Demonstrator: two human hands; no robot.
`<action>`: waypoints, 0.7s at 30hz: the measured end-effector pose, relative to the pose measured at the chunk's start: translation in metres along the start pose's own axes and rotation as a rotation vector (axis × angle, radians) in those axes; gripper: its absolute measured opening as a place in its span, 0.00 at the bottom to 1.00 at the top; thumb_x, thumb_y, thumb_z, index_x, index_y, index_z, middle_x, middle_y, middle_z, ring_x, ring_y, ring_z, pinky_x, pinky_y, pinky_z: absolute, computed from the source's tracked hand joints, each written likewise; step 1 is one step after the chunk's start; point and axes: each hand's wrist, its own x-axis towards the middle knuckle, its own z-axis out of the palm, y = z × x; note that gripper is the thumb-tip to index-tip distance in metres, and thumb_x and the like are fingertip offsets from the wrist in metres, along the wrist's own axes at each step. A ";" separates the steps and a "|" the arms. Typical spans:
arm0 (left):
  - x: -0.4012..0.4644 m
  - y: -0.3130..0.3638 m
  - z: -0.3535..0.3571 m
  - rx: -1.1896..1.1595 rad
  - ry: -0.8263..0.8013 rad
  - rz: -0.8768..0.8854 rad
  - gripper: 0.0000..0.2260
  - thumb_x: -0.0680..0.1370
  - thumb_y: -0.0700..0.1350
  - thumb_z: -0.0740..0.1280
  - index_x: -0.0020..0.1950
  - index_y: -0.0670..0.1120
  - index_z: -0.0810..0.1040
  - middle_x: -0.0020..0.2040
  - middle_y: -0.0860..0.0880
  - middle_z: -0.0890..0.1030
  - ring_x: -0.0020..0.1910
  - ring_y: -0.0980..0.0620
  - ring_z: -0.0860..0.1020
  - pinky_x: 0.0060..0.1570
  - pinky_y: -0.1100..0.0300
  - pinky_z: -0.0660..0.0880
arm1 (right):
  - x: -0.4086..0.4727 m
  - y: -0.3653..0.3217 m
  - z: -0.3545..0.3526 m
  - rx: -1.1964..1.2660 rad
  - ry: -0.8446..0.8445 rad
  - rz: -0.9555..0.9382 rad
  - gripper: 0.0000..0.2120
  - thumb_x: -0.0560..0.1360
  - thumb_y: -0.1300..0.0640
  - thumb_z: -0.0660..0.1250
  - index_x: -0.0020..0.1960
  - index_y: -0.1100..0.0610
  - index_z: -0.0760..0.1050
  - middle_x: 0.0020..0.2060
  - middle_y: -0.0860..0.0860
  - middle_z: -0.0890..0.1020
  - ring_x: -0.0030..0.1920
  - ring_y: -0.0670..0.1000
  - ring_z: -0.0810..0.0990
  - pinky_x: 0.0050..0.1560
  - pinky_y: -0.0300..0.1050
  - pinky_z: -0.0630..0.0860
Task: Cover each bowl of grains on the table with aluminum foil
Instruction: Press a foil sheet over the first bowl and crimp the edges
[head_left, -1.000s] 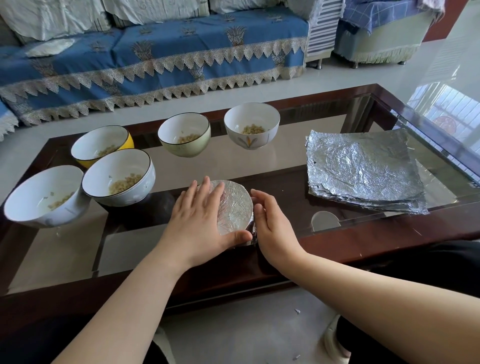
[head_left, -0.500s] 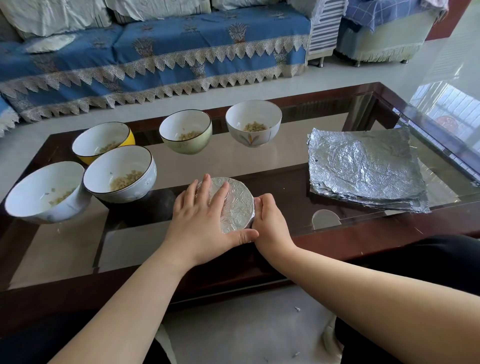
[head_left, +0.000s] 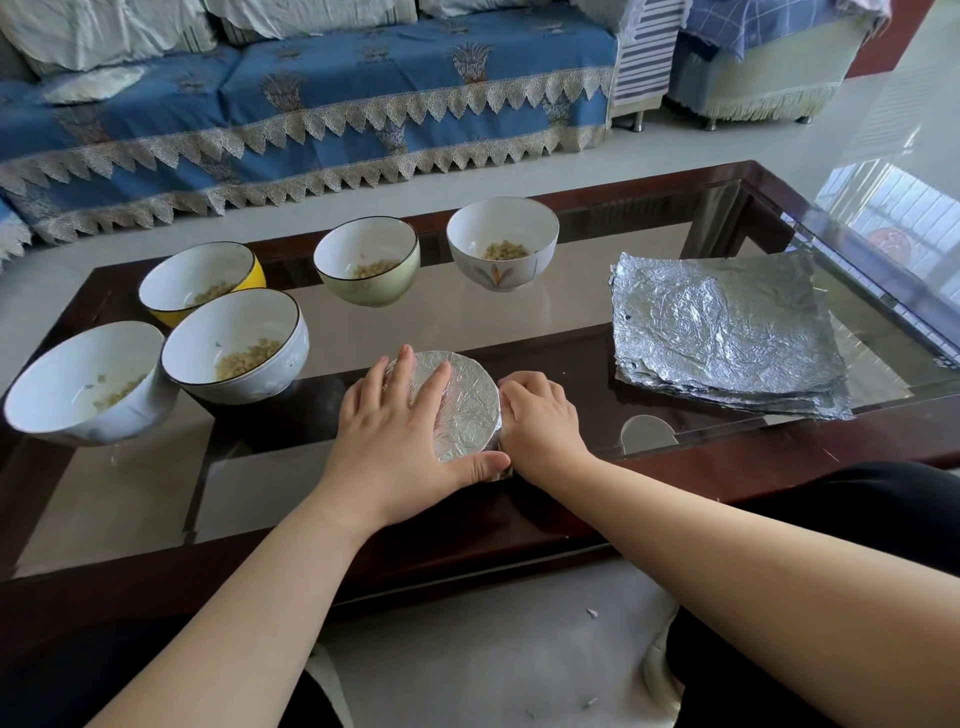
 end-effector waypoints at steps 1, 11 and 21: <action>0.000 0.000 0.000 0.001 -0.001 -0.001 0.58 0.55 0.85 0.36 0.81 0.57 0.43 0.81 0.46 0.41 0.79 0.44 0.42 0.76 0.45 0.44 | 0.000 0.000 0.000 -0.008 -0.004 -0.013 0.15 0.83 0.54 0.52 0.63 0.54 0.73 0.67 0.48 0.69 0.70 0.53 0.62 0.68 0.47 0.56; 0.000 0.002 0.001 0.000 0.015 -0.012 0.56 0.57 0.84 0.39 0.81 0.57 0.45 0.81 0.46 0.42 0.79 0.44 0.43 0.76 0.45 0.45 | 0.004 0.006 0.004 -0.119 0.020 -0.103 0.20 0.77 0.49 0.61 0.69 0.49 0.67 0.71 0.47 0.63 0.73 0.53 0.56 0.73 0.48 0.50; -0.002 0.024 0.000 -0.049 0.040 -0.162 0.50 0.64 0.81 0.46 0.81 0.55 0.47 0.81 0.43 0.44 0.79 0.41 0.44 0.76 0.44 0.45 | 0.011 0.014 -0.019 0.184 0.116 0.012 0.25 0.76 0.67 0.55 0.71 0.54 0.69 0.67 0.49 0.74 0.66 0.50 0.73 0.63 0.43 0.69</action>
